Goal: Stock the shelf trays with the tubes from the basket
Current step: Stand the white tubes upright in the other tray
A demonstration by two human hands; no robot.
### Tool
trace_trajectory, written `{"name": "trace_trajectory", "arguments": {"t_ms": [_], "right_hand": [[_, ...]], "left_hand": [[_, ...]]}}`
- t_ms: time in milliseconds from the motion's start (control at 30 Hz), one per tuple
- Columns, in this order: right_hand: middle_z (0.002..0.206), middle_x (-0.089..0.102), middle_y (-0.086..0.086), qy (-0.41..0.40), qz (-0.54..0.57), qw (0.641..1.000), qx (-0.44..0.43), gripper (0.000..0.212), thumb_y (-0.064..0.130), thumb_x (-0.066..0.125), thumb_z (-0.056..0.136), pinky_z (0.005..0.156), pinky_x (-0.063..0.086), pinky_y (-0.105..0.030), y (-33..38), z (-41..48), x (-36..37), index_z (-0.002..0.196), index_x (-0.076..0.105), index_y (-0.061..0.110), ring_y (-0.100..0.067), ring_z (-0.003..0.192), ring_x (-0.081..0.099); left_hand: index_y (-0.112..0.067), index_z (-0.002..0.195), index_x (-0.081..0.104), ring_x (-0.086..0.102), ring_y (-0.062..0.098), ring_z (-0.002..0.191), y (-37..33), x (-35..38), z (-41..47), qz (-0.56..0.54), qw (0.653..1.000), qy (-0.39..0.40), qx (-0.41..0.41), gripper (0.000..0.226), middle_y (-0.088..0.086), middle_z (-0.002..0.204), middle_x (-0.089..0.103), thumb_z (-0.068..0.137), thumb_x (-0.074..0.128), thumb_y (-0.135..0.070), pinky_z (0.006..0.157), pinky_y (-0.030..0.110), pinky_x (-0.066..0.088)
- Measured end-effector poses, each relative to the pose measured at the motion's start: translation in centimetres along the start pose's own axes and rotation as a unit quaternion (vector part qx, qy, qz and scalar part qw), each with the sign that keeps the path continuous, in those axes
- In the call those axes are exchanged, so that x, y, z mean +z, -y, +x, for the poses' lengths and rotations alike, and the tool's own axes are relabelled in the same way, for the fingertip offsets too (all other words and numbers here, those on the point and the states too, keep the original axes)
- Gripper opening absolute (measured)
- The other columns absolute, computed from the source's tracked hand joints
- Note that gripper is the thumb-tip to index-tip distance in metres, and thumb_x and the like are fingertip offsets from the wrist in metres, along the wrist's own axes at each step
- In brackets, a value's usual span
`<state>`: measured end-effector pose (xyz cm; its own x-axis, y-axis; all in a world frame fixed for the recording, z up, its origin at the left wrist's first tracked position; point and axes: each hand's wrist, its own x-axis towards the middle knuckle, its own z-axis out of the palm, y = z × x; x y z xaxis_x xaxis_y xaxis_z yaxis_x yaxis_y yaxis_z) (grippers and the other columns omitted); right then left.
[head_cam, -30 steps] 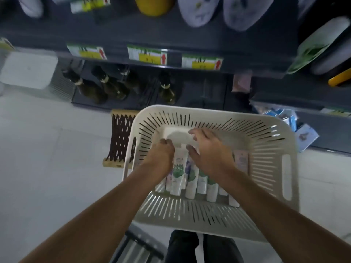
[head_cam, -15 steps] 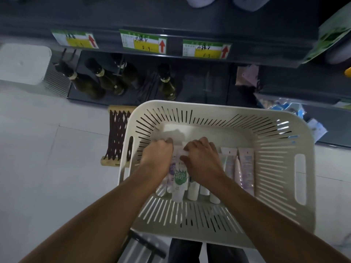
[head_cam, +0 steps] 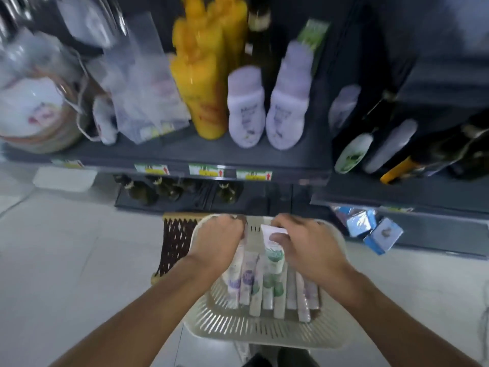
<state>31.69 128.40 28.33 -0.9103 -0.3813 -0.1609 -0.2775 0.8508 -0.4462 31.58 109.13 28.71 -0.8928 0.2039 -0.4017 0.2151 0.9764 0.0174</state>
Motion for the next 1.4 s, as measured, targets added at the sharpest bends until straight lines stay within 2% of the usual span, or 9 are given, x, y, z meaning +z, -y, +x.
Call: {"name": "trace_trajectory", "arguments": {"t_ms": [200, 333, 467, 600, 667, 867, 1000, 1167, 1400], "right_hand": [[0.083, 0.069, 0.003, -0.183, -0.09, 0.978, -0.048, 0.015, 0.024, 0.076, 0.081, 0.051, 0.049, -0.034, 2.3, -0.6, -15.8, 0.092, 0.067, 0.02, -0.029, 0.067, 0.067], [0.089, 0.07, 0.005, -0.242, -0.067, 0.966, -0.063, 0.016, 0.022, 0.073, 0.083, 0.058, 0.051, -0.037, 3.2, -2.4, -26.0, 0.097, 0.065, 0.022, -0.027, 0.072, 0.066], [0.088, 0.068, 0.011, -0.278, -0.023, 0.959, -0.056, 0.01, 0.024, 0.067, 0.089, 0.063, 0.051, -0.041, 2.7, -4.5, -33.5, 0.097, 0.063, 0.027, -0.021, 0.072, 0.062], [0.082, 0.065, 0.014, -0.324, -0.016, 0.944, -0.06, 0.012, 0.02, 0.071, 0.086, 0.062, 0.051, -0.039, 1.4, -5.7, -38.7, 0.093, 0.064, 0.027, -0.015, 0.069, 0.059], [0.082, 0.065, 0.017, -0.336, -0.02, 0.94, -0.051, 0.011, 0.022, 0.07, 0.086, 0.061, 0.05, -0.037, 0.5, -5.8, -40.5, 0.092, 0.064, 0.028, -0.011, 0.068, 0.058], [0.083, 0.065, 0.019, -0.354, -0.015, 0.934, -0.052, 0.01, 0.022, 0.069, 0.087, 0.062, 0.052, -0.04, -2.9, -3.4, -43.5, 0.089, 0.062, 0.029, -0.008, 0.07, 0.058], [0.079, 0.063, 0.018, -0.357, -0.019, 0.933, -0.05, 0.011, 0.022, 0.068, 0.088, 0.059, 0.05, -0.035, -4.6, -1.4, -44.3, 0.086, 0.06, 0.028, -0.007, 0.068, 0.057], [0.08, 0.063, 0.015, -0.347, 0.0, 0.937, -0.047, 0.01, 0.02, 0.067, 0.087, 0.06, 0.049, -0.033, -6.4, 1.0, -43.8, 0.087, 0.061, 0.027, -0.008, 0.071, 0.058], [0.084, 0.061, 0.015, -0.289, -0.001, 0.957, -0.021, 0.007, 0.026, 0.065, 0.091, 0.066, 0.051, -0.037, -8.6, 3.1, -41.6, 0.091, 0.059, 0.028, -0.009, 0.074, 0.057]], "left_hand": [[-0.017, 0.118, 0.054, 0.065, 0.035, 0.098, -4.0, -17.1, -1.1, 0.045, 0.989, -0.126, 0.054, 0.033, 0.008, 0.106, 0.065, 0.089, 0.053, -0.002, 0.066, 0.037, 0.039], [-0.017, 0.116, 0.051, 0.065, 0.03, 0.096, -7.0, -26.6, -2.2, 0.031, 0.971, -0.211, 0.104, 0.035, 0.003, 0.108, 0.064, 0.086, 0.055, 0.0, 0.067, 0.035, 0.045], [-0.029, 0.101, 0.047, 0.064, 0.022, 0.076, -8.9, -33.7, -2.0, -0.012, 0.941, -0.293, 0.169, 0.061, -0.009, 0.089, 0.06, 0.055, 0.071, 0.002, 0.063, 0.039, 0.054], [-0.027, 0.094, 0.054, 0.061, 0.021, 0.068, -11.7, -39.3, -0.5, -0.037, 0.896, -0.398, 0.194, 0.038, -0.008, 0.079, 0.062, 0.075, 0.065, 0.003, 0.058, 0.038, 0.052], [-0.029, 0.092, 0.051, 0.06, 0.02, 0.064, -13.0, -41.4, 1.2, -0.033, 0.88, -0.429, 0.201, 0.039, -0.009, 0.075, 0.061, 0.077, 0.068, 0.003, 0.056, 0.038, 0.053], [-0.025, 0.089, 0.053, 0.059, 0.02, 0.064, -16.3, -45.2, 6.9, -0.076, 0.87, -0.434, 0.221, 0.032, -0.01, 0.073, 0.059, 0.083, 0.065, 0.004, 0.055, 0.039, 0.054], [-0.022, 0.088, 0.054, 0.06, 0.02, 0.067, -17.7, -45.8, 11.1, -0.089, 0.877, -0.416, 0.224, 0.024, -0.015, 0.066, 0.046, 0.088, 0.063, 0.0, 0.054, 0.035, 0.051], [-0.019, 0.095, 0.057, 0.063, 0.019, 0.075, -18.3, -44.9, 14.7, -0.098, 0.897, -0.373, 0.214, 0.02, -0.009, 0.084, 0.068, 0.091, 0.059, 0.0, 0.061, 0.037, 0.053], [-0.023, 0.094, 0.059, 0.06, 0.012, 0.075, -18.6, -42.5, 17.3, -0.131, 0.916, -0.327, 0.19, 0.018, -0.013, 0.081, 0.067, 0.094, 0.058, -0.005, 0.064, 0.033, 0.054]]}}
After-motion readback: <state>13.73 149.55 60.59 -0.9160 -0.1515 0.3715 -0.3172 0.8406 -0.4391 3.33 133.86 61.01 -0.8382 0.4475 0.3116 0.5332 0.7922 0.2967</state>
